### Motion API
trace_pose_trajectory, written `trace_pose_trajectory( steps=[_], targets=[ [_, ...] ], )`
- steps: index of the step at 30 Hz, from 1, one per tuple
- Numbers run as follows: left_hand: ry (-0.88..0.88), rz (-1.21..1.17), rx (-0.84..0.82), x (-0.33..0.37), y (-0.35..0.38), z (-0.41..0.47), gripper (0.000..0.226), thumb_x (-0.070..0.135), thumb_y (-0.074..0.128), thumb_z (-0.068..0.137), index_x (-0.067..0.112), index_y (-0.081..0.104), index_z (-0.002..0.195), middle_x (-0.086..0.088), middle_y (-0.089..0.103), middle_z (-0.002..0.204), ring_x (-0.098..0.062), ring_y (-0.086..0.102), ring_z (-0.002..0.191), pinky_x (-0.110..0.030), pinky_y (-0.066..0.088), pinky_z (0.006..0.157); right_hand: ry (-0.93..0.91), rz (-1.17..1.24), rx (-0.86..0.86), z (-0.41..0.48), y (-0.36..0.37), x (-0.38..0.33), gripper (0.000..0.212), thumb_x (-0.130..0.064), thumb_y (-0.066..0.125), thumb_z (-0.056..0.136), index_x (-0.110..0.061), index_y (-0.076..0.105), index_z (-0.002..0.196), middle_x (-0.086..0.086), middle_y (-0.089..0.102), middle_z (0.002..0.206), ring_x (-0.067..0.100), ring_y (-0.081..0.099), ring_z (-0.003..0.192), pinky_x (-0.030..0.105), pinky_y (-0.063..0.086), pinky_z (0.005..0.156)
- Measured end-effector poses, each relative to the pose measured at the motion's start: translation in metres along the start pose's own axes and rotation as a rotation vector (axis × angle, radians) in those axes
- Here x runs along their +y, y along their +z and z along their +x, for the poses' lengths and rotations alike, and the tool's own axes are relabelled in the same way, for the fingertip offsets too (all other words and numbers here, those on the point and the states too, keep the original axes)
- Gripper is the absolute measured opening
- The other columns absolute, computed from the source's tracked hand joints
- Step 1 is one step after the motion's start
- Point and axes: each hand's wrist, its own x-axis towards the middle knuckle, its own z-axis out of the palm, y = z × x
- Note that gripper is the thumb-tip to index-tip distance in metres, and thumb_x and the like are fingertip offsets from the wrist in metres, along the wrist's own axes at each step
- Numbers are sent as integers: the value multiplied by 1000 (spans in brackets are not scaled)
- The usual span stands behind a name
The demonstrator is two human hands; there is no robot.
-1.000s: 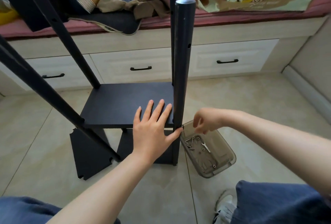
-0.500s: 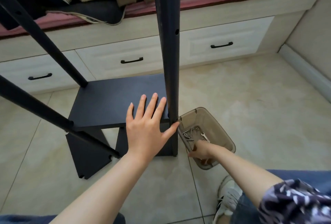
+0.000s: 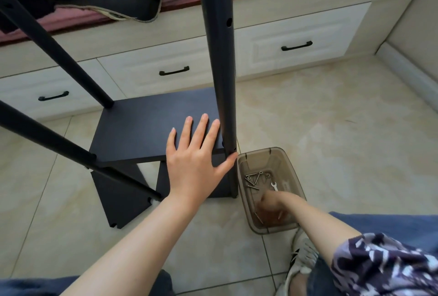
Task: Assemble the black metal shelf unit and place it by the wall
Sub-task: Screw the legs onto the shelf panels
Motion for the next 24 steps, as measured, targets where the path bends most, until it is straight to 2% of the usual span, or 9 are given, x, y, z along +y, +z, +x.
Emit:
trace_pose_trajectory(
  steps=[1,3,5,8,14,18,24],
  targets=[
    [1,-1,7,0,0,0,72,73,35,94,23,59,141,-2,51,152,-29,40,145,-57,30,116,-8,-103,43,1,5,0,40,-31,46,101,-3,57,128,8,58,106,25,60,93,31,52,70],
    [4,-1,16,0,0,-1,73,73,32,95,23,60,140,-3,51,151,-30,41,145,-57,31,116,-32,-203,70,10,16,-1,37,-22,48,100,1,57,128,14,59,109,21,54,91,26,43,65],
    [9,0,20,0,0,0,73,73,32,95,23,60,140,-2,51,151,-30,40,145,-57,31,116,-35,-225,69,22,26,-2,36,-20,52,98,1,58,127,14,62,121,27,60,105,26,47,74],
    [11,-2,25,-1,1,-1,72,72,34,95,22,60,139,-3,51,151,-30,41,145,-56,30,116,-49,-259,95,36,33,-3,38,-15,53,98,-1,52,133,18,56,137,33,55,124,34,47,97],
    [14,-2,37,-1,3,-1,71,72,34,96,21,62,138,-3,53,150,-30,41,145,-56,31,116,-52,-393,212,53,46,-2,48,3,48,94,-4,44,142,16,54,140,33,54,127,42,44,102],
    [21,-3,63,-1,3,-1,70,71,36,96,21,64,136,-3,54,149,-30,44,143,-57,33,114,-69,-415,245,59,48,-2,48,4,44,95,-5,45,142,16,55,140,33,56,126,43,46,101],
    [23,2,69,-2,5,-1,70,71,35,96,21,63,137,-3,53,150,-31,43,143,-57,32,114,-76,-379,184,52,42,-4,41,-5,50,94,-4,52,135,17,57,136,33,57,124,39,50,99]
  ],
)
